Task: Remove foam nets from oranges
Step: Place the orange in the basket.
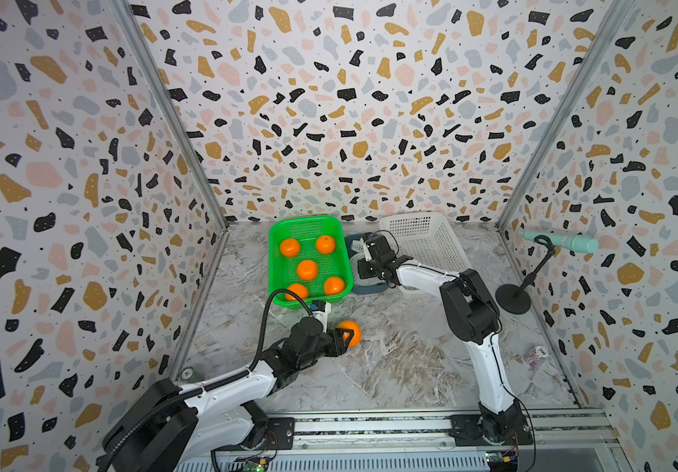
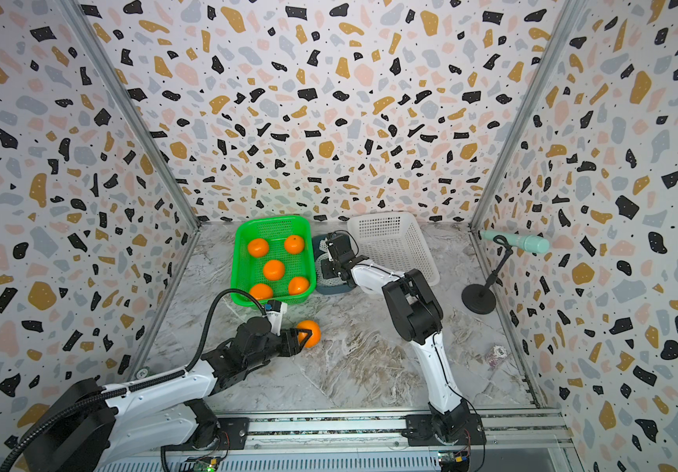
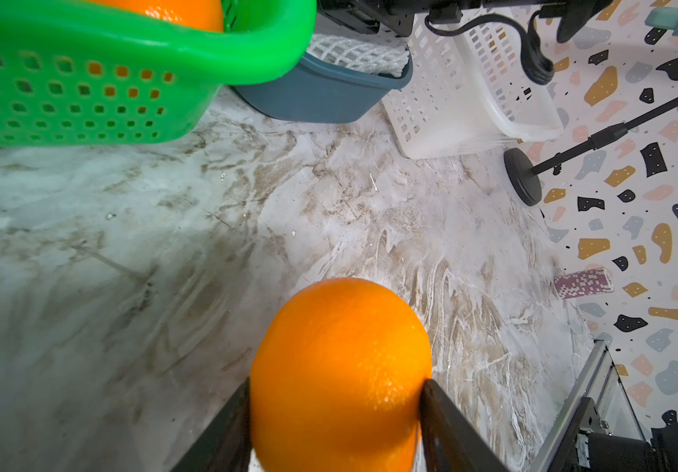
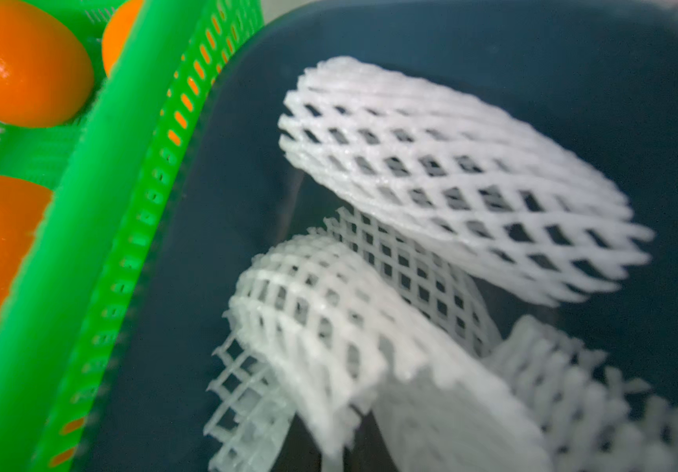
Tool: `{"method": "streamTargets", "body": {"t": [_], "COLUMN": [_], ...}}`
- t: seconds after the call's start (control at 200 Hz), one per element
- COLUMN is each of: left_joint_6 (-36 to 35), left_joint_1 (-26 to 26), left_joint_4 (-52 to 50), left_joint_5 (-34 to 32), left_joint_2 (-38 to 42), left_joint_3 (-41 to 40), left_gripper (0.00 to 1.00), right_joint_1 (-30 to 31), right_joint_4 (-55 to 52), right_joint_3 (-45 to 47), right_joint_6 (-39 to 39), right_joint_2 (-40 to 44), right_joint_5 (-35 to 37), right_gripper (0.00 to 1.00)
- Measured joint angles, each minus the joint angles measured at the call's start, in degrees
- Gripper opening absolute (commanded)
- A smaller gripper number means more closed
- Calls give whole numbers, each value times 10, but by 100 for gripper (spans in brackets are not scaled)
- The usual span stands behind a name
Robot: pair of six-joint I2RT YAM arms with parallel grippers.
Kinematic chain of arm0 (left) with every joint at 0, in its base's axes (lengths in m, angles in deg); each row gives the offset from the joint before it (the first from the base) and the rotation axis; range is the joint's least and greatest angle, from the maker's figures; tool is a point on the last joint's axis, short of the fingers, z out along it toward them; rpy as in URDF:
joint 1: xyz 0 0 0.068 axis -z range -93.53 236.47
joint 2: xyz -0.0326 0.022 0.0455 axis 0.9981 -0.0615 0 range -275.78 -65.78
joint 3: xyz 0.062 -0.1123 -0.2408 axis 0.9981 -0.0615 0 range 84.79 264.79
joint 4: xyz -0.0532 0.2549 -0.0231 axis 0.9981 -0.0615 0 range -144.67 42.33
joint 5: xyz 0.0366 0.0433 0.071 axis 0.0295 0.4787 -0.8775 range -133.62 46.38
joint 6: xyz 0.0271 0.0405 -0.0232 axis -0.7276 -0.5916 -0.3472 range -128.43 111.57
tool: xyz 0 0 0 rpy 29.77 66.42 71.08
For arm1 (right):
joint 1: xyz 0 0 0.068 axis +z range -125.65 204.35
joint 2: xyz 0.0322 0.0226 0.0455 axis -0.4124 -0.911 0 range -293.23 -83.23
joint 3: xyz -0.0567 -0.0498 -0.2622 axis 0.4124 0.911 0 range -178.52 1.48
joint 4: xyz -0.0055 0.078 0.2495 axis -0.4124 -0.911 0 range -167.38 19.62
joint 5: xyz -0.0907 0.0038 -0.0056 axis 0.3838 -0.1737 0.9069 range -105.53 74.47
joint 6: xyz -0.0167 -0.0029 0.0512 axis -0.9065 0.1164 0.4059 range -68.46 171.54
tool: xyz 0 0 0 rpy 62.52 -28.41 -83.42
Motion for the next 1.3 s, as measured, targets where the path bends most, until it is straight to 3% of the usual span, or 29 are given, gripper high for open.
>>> {"method": "streamTargets", "body": {"t": [0.09,0.3,0.781,1.301], "left_joint_6": [0,0,-1,-3], "left_joint_1": [0,0,0,-3], "left_joint_4": [-1,-3,-27,-72], "left_joint_5": [-1,-3,-10,-23], "left_joint_2": [1,1,24,50], "left_joint_3": [0,0,0,36], "left_gripper": [61,61,61,61], "right_joint_1": [0,0,0,2], "right_joint_4": [0,0,9,24], "right_joint_3": [12,40,82,151], "right_joint_6": [-1,-2,-2,-2], "right_joint_2": [12,63,126,247], "right_joint_5": [1,1,2,2], "right_gripper": [29,32,51,52]}}
